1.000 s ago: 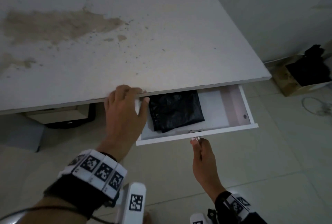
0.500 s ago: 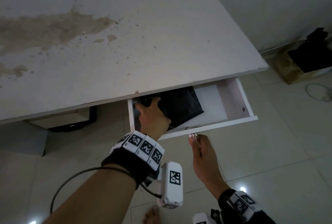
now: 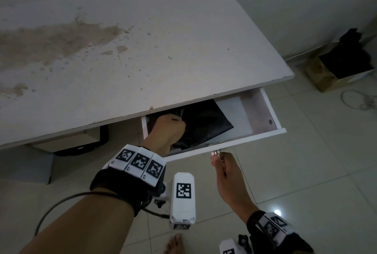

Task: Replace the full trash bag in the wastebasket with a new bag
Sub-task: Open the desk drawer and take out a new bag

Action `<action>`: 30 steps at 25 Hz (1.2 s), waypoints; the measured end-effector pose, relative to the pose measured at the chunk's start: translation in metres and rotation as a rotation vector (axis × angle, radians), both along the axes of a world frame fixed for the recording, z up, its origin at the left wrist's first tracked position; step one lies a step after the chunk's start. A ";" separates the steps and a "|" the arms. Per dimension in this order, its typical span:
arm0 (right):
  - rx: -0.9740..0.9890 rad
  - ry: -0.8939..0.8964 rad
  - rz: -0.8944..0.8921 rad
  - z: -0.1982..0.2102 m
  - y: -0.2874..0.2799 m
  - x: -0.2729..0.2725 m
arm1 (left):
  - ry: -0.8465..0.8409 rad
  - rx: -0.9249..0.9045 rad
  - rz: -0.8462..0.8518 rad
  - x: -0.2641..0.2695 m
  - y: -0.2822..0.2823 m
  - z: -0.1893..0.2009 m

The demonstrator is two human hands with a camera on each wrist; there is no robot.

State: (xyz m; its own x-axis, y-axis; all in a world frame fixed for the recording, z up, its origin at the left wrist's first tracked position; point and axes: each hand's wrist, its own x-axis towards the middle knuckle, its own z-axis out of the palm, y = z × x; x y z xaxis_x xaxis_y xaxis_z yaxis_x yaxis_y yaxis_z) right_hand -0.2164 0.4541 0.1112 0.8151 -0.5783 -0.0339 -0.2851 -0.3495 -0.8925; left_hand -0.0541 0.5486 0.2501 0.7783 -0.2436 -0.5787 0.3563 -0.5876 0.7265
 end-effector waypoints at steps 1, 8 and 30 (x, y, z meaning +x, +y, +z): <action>-0.001 -0.012 0.001 0.003 0.000 0.000 | 0.020 -0.041 0.017 -0.005 -0.002 0.005; 0.038 -0.004 -0.015 0.011 -0.002 -0.002 | -0.169 -0.150 -0.084 -0.043 0.014 0.036; -0.075 0.016 -0.021 0.044 -0.013 0.031 | -0.724 0.279 -0.163 0.061 0.075 0.032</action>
